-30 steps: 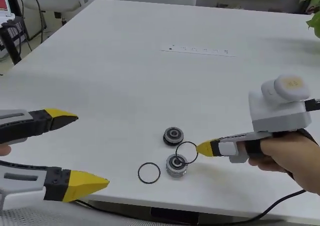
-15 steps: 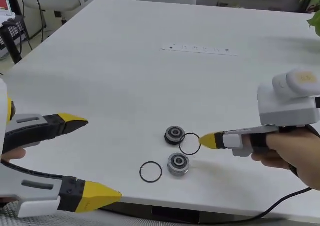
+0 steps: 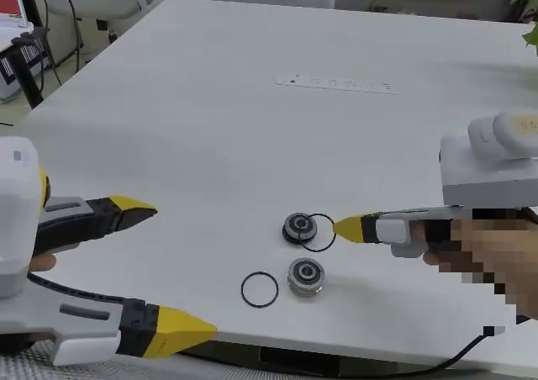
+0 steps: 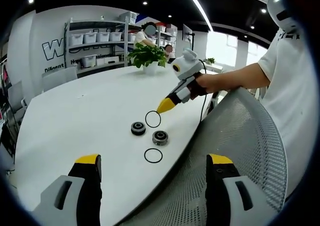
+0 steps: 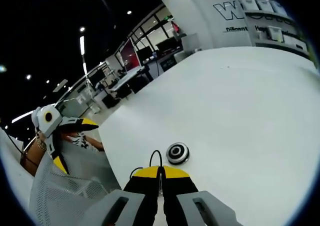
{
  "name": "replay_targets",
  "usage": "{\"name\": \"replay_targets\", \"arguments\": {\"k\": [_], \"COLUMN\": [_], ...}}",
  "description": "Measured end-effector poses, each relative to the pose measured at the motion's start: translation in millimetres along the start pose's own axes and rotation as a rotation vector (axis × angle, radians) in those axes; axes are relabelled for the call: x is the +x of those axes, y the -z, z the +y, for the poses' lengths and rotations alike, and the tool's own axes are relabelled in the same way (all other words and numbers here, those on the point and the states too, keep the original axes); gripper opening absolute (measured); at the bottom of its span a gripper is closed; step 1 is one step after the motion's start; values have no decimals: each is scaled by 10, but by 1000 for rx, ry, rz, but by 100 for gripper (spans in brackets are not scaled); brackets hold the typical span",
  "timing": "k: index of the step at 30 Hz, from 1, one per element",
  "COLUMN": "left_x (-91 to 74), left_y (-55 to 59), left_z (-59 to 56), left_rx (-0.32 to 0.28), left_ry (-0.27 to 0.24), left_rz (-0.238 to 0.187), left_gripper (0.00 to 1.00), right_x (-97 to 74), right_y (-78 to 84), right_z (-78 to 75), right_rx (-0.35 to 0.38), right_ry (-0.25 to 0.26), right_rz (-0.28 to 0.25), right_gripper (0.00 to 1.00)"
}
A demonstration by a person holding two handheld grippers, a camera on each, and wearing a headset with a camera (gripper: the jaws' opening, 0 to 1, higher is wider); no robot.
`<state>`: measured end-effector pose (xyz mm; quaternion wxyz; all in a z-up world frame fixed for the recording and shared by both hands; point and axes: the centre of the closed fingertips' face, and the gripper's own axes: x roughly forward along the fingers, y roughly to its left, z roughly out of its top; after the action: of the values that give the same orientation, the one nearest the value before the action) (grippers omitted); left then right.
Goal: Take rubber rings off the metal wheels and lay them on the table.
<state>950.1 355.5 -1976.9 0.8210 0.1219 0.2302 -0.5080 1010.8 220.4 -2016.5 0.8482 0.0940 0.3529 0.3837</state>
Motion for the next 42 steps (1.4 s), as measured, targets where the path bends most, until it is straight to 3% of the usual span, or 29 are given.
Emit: {"name": "replay_targets", "arguments": {"k": [6,11,16,29,37,42], "left_x": [-1,0,1,6,7,7], "left_y": [10,16,20,39,43,49], "left_z": [34,46,63,73,77,76], "left_rx": [6,5,5,11,12,9], "left_ry": [-23,-27,-36,-41,-44,-44], "left_rz": [3,2,1,14,17,20], "left_gripper": [83,82,81,79,78,77], "right_x": [114,238,335,471,506,532], "right_y": [35,83,152,218,300,332], "right_z": [192,333,417,310,325,262], "right_rx": [-94,-96,-155,-146,-206,-288], "right_ry": [-33,-78,-98,-100,-101,-58], "right_rz": [23,29,37,19,52,69], "right_gripper": [0,0,0,0,0,0]}}
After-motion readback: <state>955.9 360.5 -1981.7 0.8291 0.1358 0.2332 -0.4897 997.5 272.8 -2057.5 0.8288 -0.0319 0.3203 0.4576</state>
